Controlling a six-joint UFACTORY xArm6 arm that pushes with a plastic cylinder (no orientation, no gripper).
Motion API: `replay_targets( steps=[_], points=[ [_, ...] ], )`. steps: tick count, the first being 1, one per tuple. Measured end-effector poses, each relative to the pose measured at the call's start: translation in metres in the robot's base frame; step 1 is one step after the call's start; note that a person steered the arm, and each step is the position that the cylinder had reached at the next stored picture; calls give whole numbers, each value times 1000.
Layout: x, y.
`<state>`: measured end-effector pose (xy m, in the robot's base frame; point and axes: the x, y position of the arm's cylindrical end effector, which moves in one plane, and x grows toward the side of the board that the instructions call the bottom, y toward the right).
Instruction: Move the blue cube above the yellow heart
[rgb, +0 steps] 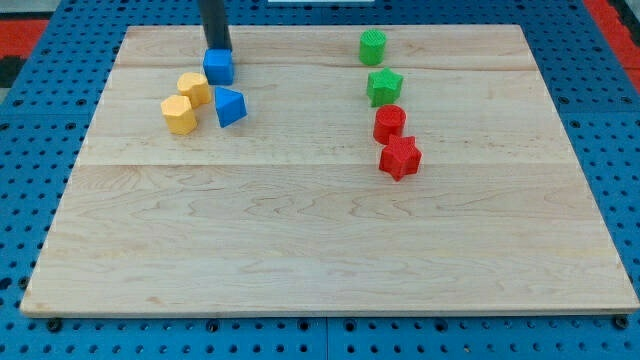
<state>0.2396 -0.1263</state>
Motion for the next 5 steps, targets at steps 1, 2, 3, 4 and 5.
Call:
replay_targets(
  steps=[1, 2, 3, 4, 5],
  points=[
    [16, 32],
    [52, 61],
    [36, 45],
    [26, 24],
    [26, 3]
  ],
)
